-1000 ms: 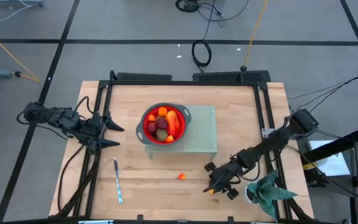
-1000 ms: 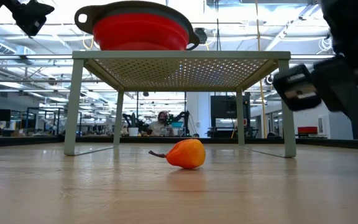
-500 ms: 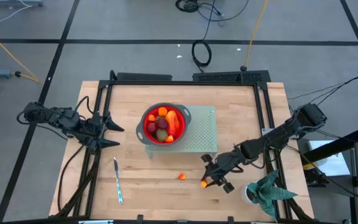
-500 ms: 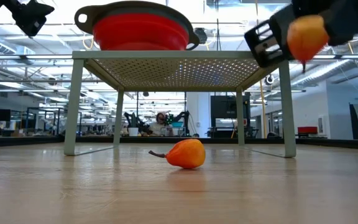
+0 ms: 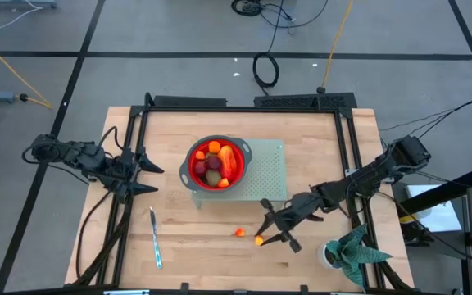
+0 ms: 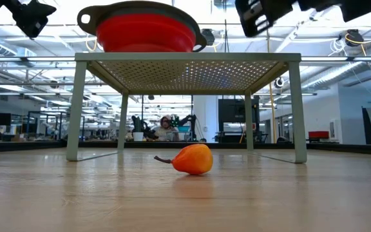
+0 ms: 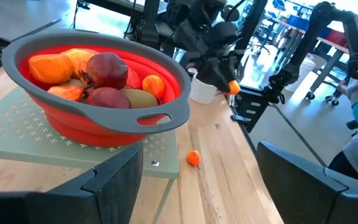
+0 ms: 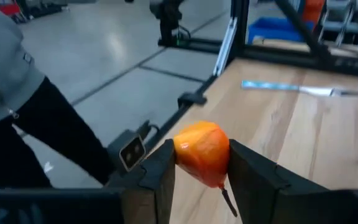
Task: Pick & Place Fruit
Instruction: Put the peach fruit into the strainer
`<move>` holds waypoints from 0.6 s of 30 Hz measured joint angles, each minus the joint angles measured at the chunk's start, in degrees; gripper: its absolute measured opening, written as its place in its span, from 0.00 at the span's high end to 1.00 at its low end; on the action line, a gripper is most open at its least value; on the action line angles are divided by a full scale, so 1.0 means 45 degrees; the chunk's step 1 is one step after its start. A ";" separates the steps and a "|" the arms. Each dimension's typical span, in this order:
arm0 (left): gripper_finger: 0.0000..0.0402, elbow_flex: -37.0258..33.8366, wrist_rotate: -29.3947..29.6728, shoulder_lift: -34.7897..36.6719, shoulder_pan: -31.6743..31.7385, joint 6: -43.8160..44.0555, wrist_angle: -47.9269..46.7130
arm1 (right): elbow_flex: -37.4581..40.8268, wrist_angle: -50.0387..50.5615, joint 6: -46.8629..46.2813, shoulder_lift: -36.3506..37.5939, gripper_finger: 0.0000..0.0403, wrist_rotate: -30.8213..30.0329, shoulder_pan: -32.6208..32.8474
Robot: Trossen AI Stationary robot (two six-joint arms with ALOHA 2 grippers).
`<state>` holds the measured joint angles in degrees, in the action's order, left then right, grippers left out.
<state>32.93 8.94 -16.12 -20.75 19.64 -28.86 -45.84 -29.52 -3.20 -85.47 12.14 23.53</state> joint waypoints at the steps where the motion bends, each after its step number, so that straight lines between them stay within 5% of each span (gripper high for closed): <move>1: 0.23 0.0000 0.0002 0.0000 0.0000 0.0000 0.0000 | 0.0000 -0.0147 0.0112 0.0000 0.69 -0.0002 0.0000; 8: 0.23 0.0000 0.0012 0.0000 0.0000 -0.0167 0.0000 | 0.0000 -0.1698 0.0154 -0.0004 0.69 -0.0160 -0.0371; 18: 0.23 0.0000 -0.0006 0.0000 -0.0002 -0.1453 -0.0005 | 0.0000 -0.5609 -0.2212 -0.0005 0.69 -0.2510 -0.1498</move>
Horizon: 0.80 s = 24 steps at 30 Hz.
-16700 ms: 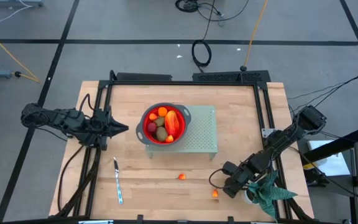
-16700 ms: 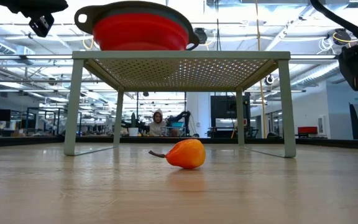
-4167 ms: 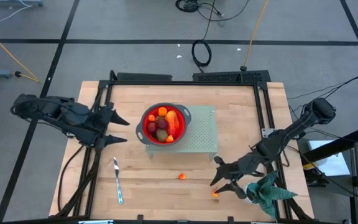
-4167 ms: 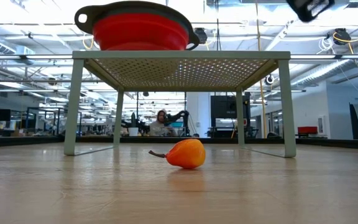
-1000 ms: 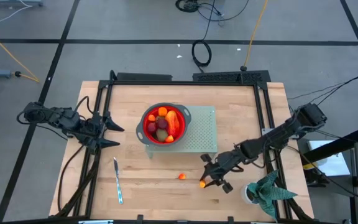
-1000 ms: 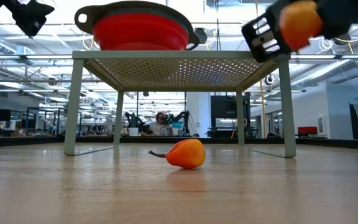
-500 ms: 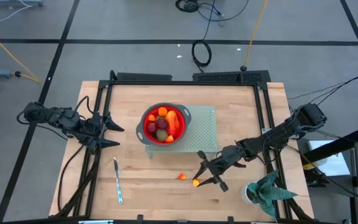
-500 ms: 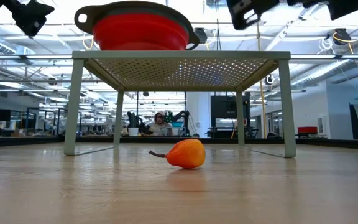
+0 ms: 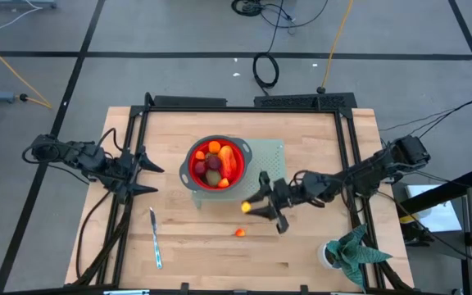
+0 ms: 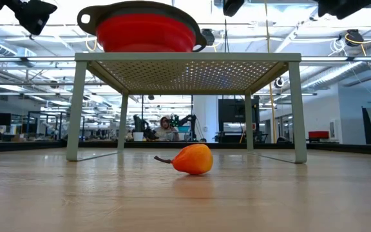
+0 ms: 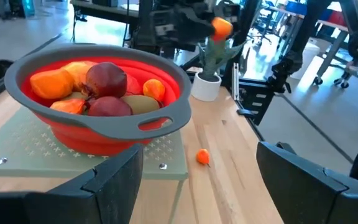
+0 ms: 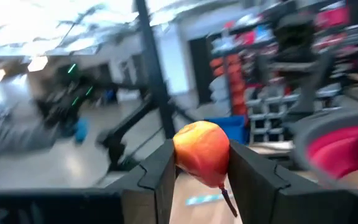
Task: Pick & Place Fruit
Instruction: Put the peach fruit into the strainer
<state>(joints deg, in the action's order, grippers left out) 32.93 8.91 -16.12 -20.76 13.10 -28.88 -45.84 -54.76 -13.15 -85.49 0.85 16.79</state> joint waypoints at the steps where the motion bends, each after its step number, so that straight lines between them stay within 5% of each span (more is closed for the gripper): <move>1: 0.23 0.0000 -0.0042 0.0000 0.0002 -0.0059 0.0001 | 0.0000 -0.0181 -0.0189 0.0000 0.69 -0.0308 -0.0090; 13: 0.23 0.0000 -0.0744 0.0000 0.0000 -0.1428 0.0079 | -0.1614 0.0416 0.1648 0.0000 0.69 -0.1536 -0.1065; 24: 0.23 0.0000 -0.0759 0.0000 0.0002 -0.1872 0.0204 | -0.2263 0.0573 0.7598 -0.0005 0.69 -0.0499 -0.1484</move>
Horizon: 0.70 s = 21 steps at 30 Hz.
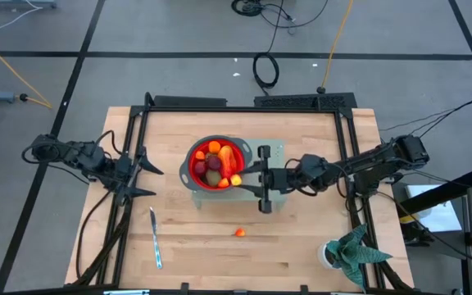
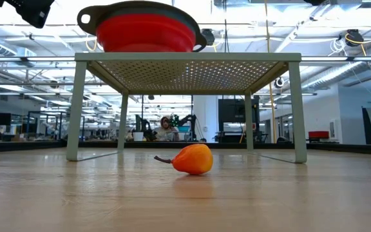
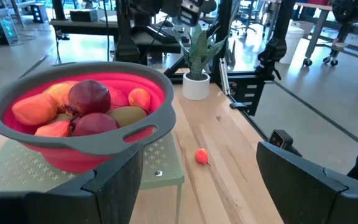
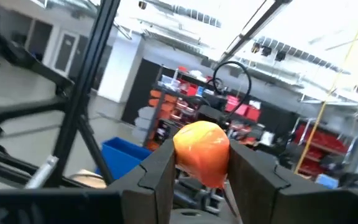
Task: Pick & Place Fruit
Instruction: Put the peach fruit into the strainer
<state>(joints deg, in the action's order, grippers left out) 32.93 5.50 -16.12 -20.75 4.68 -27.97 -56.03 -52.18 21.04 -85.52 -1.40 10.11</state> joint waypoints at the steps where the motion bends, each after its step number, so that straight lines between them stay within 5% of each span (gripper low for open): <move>1: 0.23 0.0000 0.0000 0.0000 0.0000 0.0001 0.0000 | 0.0000 0.0000 0.0166 0.0000 0.69 -0.0003 -0.0021; 5: 0.23 0.0000 -0.0005 0.0000 0.0000 -0.0010 0.0000 | 0.0000 -0.0044 -0.0204 0.0000 0.69 0.0002 -0.0253; 11: 0.23 0.0000 -0.0010 0.0000 0.0000 -0.0007 0.0000 | -0.0276 0.0462 -0.3565 0.0000 0.69 -0.0688 -0.0777; 21: 0.23 0.0000 -0.0010 0.0000 -0.0002 -0.0010 -0.0010 | -0.3132 0.7135 -0.4876 0.0000 0.69 -0.0676 -0.1259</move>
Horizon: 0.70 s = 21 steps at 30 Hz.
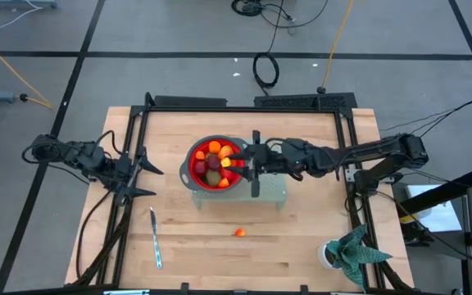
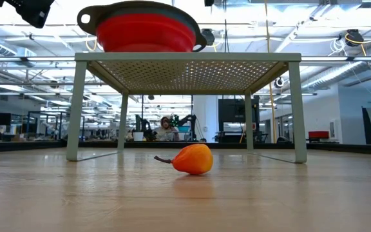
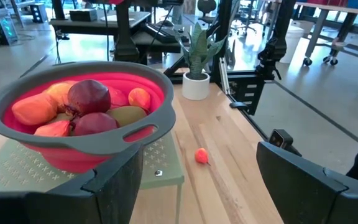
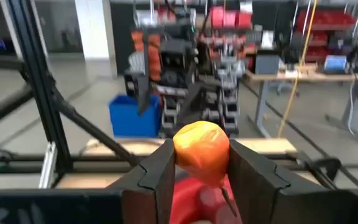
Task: Pick & Place Fruit
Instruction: Put the peach fruit into the strainer
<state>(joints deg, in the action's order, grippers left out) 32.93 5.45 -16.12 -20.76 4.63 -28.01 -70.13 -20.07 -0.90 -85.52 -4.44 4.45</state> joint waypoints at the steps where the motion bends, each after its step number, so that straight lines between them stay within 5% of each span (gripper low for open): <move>1: 0.23 0.0000 0.0000 0.0000 0.0002 -0.0015 -0.0001 | -0.0181 0.0405 0.0007 0.0000 0.69 -0.0006 -0.0034; 21: 0.23 0.0000 0.0000 0.0000 -0.0002 0.0083 -0.0001 | -0.0360 0.1605 -0.0018 -0.1544 0.69 0.1045 -0.0257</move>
<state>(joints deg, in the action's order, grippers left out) 32.93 5.45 -16.12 -20.77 5.00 -28.01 -71.75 -12.85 -0.98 -92.46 0.26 3.29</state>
